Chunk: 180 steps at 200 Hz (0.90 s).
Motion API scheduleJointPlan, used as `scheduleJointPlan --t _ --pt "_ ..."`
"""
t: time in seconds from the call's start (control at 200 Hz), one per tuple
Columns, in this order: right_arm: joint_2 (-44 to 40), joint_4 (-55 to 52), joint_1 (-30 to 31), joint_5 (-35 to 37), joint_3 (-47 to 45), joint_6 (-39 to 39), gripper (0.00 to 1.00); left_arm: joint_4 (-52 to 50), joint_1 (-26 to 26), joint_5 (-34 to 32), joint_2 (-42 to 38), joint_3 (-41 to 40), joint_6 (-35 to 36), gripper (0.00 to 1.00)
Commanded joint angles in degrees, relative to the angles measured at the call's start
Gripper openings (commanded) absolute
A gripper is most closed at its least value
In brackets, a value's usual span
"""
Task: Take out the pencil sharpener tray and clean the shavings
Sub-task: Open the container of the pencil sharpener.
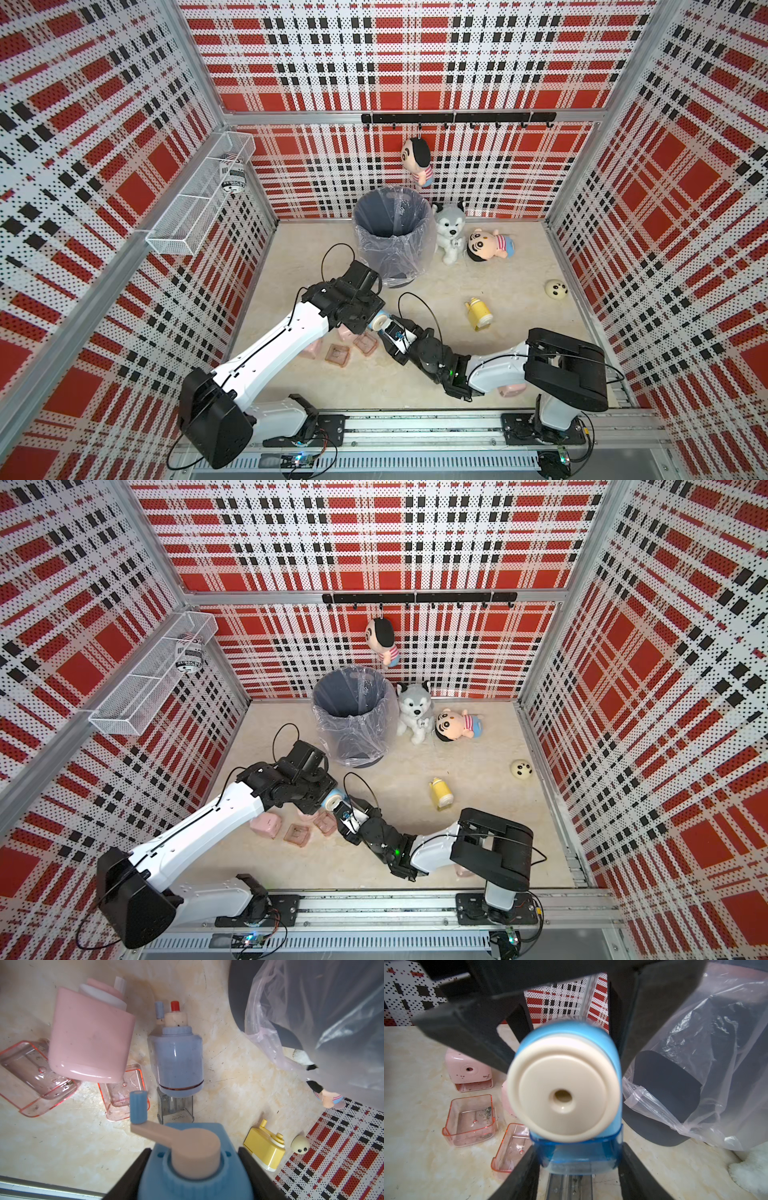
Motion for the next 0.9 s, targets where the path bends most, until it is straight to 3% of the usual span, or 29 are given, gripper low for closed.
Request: scheduleJointPlan --t 0.0,0.321,0.601,0.897 --pt "-1.2 1.1 0.9 2.8 -0.3 -0.3 0.55 0.5 0.8 -5.9 -1.1 -0.2 0.3 0.47" --pt "-2.0 2.7 1.0 0.0 -1.4 0.2 0.56 0.5 0.8 -6.0 -1.5 -0.4 0.2 0.46" --pt "-0.6 1.8 1.2 3.5 0.5 -0.8 0.57 0.5 0.8 -5.9 -1.6 -0.3 0.4 0.46" --pt "2.1 -2.6 1.2 5.4 5.3 -1.1 0.84 0.5 0.8 -5.4 -1.6 0.0 0.6 0.46"
